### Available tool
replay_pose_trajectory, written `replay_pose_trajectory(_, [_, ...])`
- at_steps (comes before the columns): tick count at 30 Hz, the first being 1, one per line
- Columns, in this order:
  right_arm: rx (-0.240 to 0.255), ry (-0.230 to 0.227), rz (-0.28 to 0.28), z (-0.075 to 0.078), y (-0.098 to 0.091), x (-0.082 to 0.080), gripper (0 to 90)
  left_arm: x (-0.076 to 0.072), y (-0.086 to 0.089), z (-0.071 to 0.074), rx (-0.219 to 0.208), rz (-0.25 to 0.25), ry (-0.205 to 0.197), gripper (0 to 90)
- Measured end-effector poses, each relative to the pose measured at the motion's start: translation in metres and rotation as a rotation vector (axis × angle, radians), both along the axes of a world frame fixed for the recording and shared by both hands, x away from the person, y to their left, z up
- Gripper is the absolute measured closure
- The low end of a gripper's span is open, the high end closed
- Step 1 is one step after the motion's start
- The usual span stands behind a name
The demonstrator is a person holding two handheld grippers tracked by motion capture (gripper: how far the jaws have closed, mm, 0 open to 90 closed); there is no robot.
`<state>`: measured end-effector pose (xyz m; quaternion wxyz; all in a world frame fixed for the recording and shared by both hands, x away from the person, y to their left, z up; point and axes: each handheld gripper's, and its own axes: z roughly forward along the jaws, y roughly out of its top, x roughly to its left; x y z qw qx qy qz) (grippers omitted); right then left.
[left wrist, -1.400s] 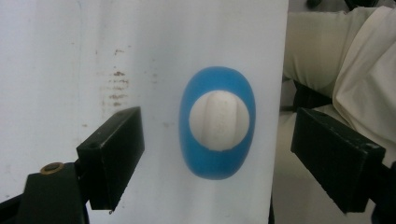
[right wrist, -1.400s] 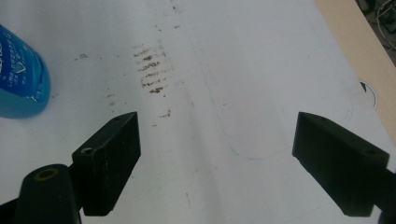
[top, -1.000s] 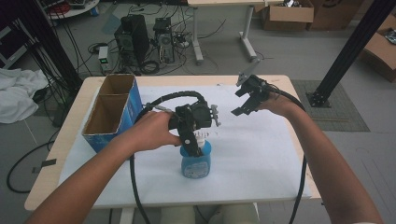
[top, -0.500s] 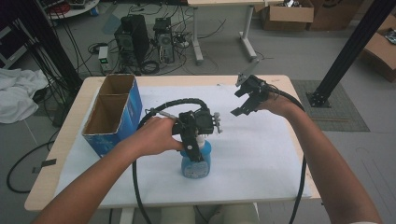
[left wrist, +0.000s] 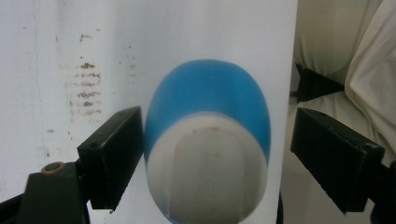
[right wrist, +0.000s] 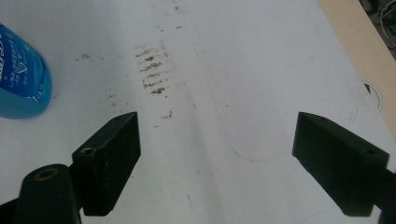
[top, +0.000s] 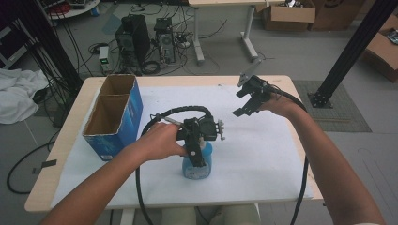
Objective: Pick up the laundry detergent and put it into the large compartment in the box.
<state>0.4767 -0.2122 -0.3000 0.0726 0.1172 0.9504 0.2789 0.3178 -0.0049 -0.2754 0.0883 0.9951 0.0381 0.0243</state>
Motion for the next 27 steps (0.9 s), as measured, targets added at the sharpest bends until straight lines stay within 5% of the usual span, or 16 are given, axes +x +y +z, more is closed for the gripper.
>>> replay_pose_trajectory(27, [0.003,0.007,-0.002,-0.0006,0.0002,0.0009,15.3,0.0022,0.0025,-0.0097,-0.007,0.001,0.02,25.7])
